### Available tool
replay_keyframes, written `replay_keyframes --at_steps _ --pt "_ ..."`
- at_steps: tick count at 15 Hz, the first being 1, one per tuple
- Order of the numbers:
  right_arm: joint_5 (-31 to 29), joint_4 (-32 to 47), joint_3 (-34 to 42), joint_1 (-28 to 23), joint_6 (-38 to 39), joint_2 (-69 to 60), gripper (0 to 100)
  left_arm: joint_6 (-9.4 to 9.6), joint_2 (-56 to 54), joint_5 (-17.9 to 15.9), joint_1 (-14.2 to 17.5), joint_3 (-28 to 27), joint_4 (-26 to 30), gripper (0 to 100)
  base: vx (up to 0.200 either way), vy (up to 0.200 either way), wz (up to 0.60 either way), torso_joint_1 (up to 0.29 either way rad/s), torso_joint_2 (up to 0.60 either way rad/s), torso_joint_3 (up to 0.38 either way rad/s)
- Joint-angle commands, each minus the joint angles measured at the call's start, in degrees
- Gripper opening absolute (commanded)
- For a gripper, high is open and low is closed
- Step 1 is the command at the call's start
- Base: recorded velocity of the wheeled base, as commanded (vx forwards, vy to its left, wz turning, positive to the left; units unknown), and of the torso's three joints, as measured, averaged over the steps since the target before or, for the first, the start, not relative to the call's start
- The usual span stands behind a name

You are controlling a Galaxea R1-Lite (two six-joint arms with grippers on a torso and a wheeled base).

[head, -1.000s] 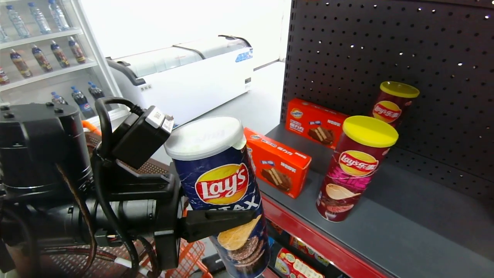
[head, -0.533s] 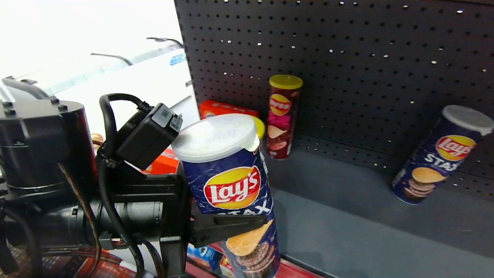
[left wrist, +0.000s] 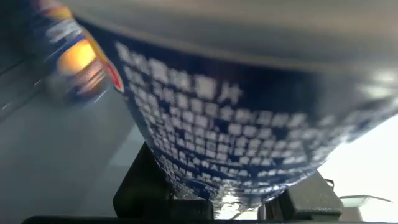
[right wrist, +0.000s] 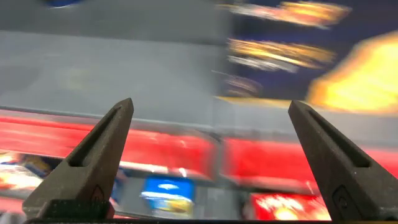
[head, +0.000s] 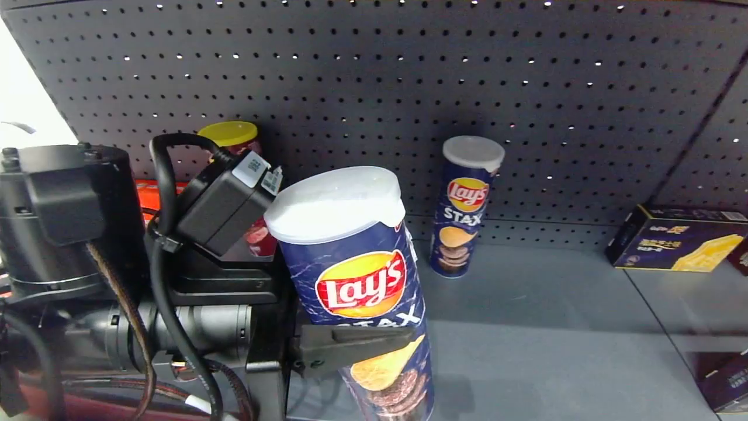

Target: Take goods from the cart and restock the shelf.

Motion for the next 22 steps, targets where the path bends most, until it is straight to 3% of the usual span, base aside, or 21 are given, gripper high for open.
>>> replay_keyframes --at_steps 1,12,19,20,21,22 --pt "0.04 -0.01 0.00 -0.01 -0.04 0.08 100 0.01 -0.03 -0.01 0.24 0.17 0.01 0 0.000 0.000 0.00 0.000 0.00 0.000" --pt "0.04 -0.01 0.00 -0.01 -0.04 0.08 100 0.01 -0.20 0.16 0.85 1.22 0.01 0 0.000 0.000 -0.11 -0.001 0.00 0.000" --pt "0.21 -0.28 -0.09 0.08 -0.40 -0.01 100 -0.17 -1.61 0.43 3.14 3.07 0.10 0 0.000 0.000 0.00 0.000 0.00 0.000" --pt "0.30 -0.28 -5.27 0.17 -0.04 1.57 100 -0.08 -1.78 0.52 3.58 3.51 -0.08 0 0.000 0.000 0.00 0.000 0.00 0.000" --pt "-0.23 1.13 -21.45 0.87 2.07 21.52 100 -0.08 -2.05 0.69 3.75 3.60 0.10 0 0.000 0.000 0.00 0.000 0.00 0.000" --pt "0.04 0.95 -21.01 1.05 2.15 21.61 100 -0.08 -1.96 0.69 3.75 3.68 0.01 0 0.000 0.000 0.00 0.000 0.00 0.000"
